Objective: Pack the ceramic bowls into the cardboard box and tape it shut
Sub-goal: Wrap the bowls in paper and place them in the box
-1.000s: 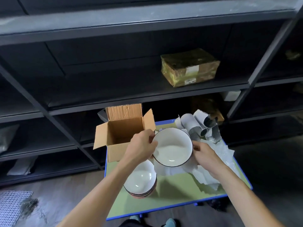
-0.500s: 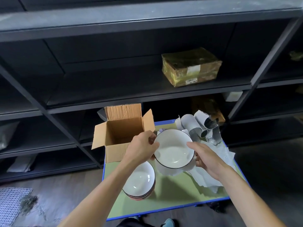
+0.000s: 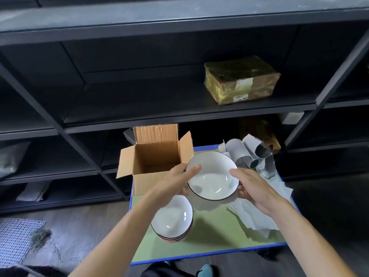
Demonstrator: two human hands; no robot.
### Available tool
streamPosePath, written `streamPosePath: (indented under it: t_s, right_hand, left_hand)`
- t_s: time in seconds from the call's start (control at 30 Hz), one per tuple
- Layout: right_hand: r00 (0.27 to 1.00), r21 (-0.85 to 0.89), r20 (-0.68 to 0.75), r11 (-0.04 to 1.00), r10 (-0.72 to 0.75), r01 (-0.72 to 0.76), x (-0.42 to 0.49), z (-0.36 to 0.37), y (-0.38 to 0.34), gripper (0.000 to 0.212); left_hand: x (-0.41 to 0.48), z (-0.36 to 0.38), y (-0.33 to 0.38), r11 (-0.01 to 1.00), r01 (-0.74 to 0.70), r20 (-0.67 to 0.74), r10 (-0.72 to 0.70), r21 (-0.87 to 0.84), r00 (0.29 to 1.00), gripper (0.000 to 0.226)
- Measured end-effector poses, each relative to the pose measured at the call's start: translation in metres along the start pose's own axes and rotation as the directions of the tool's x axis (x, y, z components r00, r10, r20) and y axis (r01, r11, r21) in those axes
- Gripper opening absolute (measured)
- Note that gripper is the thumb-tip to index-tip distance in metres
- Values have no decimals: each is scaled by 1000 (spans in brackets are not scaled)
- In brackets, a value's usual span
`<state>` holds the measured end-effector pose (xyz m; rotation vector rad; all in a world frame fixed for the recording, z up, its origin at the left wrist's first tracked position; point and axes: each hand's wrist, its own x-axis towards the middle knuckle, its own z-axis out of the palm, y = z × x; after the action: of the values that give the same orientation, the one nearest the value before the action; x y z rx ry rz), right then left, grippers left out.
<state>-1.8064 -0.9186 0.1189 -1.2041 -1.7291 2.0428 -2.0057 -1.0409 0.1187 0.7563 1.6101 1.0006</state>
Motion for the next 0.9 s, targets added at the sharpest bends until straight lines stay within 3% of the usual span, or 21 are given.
streamPosePath:
  t_s: [0.13,0.5,0.73,0.9]
  right_hand:
    - [999,-36,31,999,-19,20,4,11,-8,32]
    - [994,-223,-49,971,-99,85,39,70,-41,38]
    - [996,-202,-56,978,-66,54,71,119,-55,27]
    - [997,-206,-83,978,0,-17,93,144,-60,29]
  left_hand:
    - [-5,-10,6,995,-66,-23,64,-75,998,28]
    - [-17,-76,7,993,-97,-171,83,-74,982,25]
    - [-10,-128,-11,999,-37,-219,27,-40,975,32]
    - [-3,-155,-17,993,-9,-200,-14,-114,980,32]
